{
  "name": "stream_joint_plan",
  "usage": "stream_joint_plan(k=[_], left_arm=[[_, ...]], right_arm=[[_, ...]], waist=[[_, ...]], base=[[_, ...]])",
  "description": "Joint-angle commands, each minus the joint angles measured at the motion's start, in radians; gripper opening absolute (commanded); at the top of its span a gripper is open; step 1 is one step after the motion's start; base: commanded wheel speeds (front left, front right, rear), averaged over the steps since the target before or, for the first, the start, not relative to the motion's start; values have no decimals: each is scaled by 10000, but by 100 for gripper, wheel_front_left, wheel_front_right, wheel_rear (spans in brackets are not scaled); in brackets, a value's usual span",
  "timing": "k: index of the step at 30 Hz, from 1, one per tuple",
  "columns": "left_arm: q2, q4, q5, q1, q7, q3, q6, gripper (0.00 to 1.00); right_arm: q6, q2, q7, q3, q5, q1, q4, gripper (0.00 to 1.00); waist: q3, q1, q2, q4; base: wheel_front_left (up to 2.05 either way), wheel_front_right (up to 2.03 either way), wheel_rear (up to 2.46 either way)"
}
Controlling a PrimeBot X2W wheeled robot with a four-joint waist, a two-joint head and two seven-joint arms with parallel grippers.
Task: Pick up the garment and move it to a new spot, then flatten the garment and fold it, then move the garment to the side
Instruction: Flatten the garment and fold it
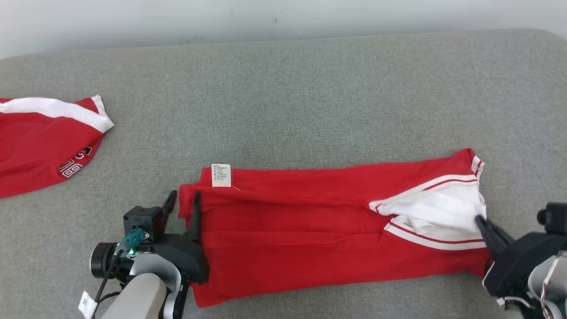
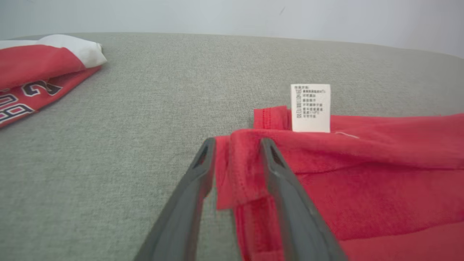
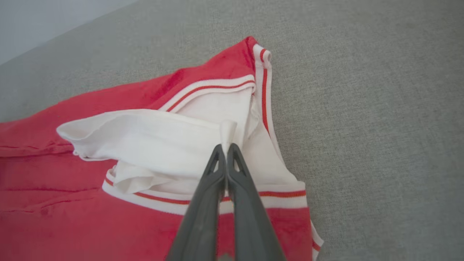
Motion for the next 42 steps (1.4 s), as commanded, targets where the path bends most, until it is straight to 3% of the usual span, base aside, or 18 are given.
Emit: stream_joint_plan(k=[1,2,7,17,24,42], left_arm=[[-28,-29,84,161,-41,68,-49,100],[-50,-118,91,209,-42,145,-40,100],[-192,-1174,124,845,-34,1048,-162,100],[-892,-4505,1441,3501,-27,3685,-1633,100],[-1373,-5245,2382,4510,-26,4751,-2291,100],[-1562,-5022,2795,4794,-27,5141,-2515,100]], right_arm=[[-23,24,74,-10,-113,172,0,42],[-23,18,176,-6,-197,268,31,100],[-23,125,378,-205,-349,510,41,100],[-23,557,569,-901,-245,268,95,100],[-23,684,939,-1416,-466,-775,1621,100],[-23,643,923,-2645,-1673,-2738,5232,100]], waist=[[-33,1,0,-9],[-65,1,0,-10],[-322,1,0,-26],[-1045,1,0,79],[-1153,1,0,346],[-776,1,0,1146]], base=[[0,0,0],[0,0,0],[0,0,0],[0,0,0],[0,0,0],[0,0,0]])
